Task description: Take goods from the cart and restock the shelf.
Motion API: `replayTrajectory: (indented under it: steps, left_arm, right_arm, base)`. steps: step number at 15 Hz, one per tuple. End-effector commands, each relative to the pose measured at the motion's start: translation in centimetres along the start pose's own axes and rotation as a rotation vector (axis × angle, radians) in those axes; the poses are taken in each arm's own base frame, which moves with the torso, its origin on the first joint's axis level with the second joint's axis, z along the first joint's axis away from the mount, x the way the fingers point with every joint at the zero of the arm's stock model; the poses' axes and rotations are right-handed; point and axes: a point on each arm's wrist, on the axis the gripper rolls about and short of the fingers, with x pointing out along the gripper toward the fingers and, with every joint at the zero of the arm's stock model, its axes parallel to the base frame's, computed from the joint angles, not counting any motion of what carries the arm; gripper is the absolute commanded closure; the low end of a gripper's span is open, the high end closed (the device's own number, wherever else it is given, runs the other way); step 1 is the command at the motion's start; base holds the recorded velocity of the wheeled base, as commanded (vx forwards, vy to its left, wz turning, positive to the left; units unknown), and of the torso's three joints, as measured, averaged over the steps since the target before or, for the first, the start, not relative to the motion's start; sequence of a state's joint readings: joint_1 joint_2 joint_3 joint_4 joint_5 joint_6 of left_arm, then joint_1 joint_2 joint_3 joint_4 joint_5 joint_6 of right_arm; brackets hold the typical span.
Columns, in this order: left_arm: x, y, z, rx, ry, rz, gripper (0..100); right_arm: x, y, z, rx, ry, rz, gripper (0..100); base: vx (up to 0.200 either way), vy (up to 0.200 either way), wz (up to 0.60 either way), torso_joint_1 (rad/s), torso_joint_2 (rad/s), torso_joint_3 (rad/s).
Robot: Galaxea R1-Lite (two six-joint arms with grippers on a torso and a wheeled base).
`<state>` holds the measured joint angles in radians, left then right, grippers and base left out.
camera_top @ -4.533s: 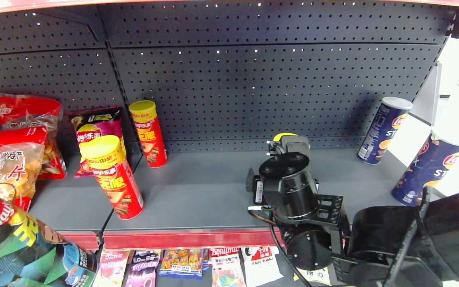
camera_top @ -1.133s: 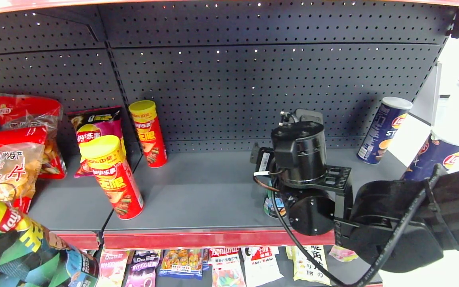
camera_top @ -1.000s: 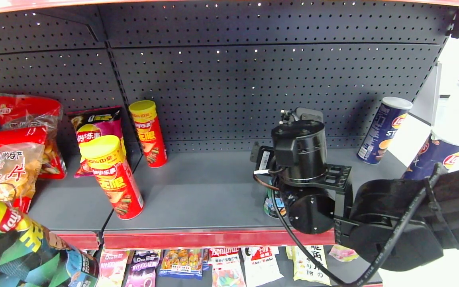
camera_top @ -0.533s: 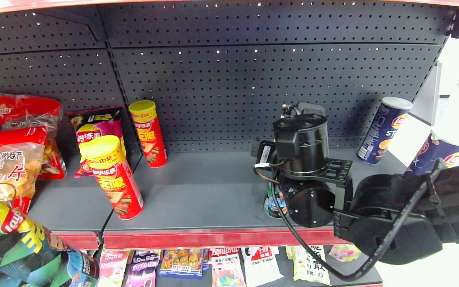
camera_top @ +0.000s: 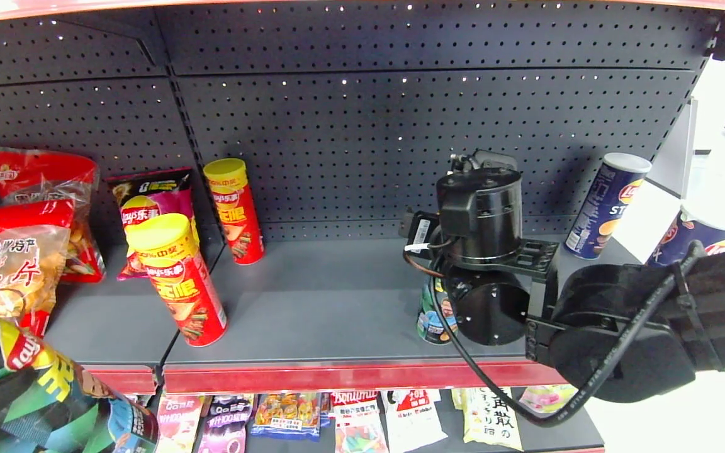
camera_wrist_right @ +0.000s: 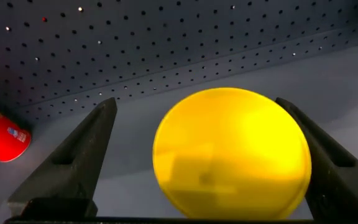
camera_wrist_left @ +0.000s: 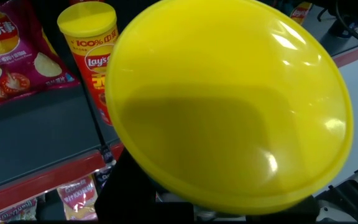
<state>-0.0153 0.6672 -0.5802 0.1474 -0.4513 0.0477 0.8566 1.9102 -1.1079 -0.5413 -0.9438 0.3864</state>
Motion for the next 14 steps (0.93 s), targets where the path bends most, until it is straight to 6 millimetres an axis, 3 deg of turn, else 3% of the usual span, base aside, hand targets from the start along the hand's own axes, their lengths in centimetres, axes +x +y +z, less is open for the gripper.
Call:
replayTrajectory:
  steps: [1, 14]
  left_arm:
    - [0.0, 0.0, 0.0, -0.001, 0.002, 0.000, 100]
    - [0.0, 0.0, 0.0, 0.001, 0.000, -0.004, 100]
  right_arm:
    - [0.1, 0.1, 0.0, 0.000, -0.002, -0.001, 0]
    - [0.9, 0.0, 1.2, 0.029, -0.027, -0.021, 0]
  base:
    - [0.000, 0.000, 0.00, 0.000, 0.00, 0.000]
    - [0.000, 0.000, 0.00, 0.000, 0.00, 0.000]
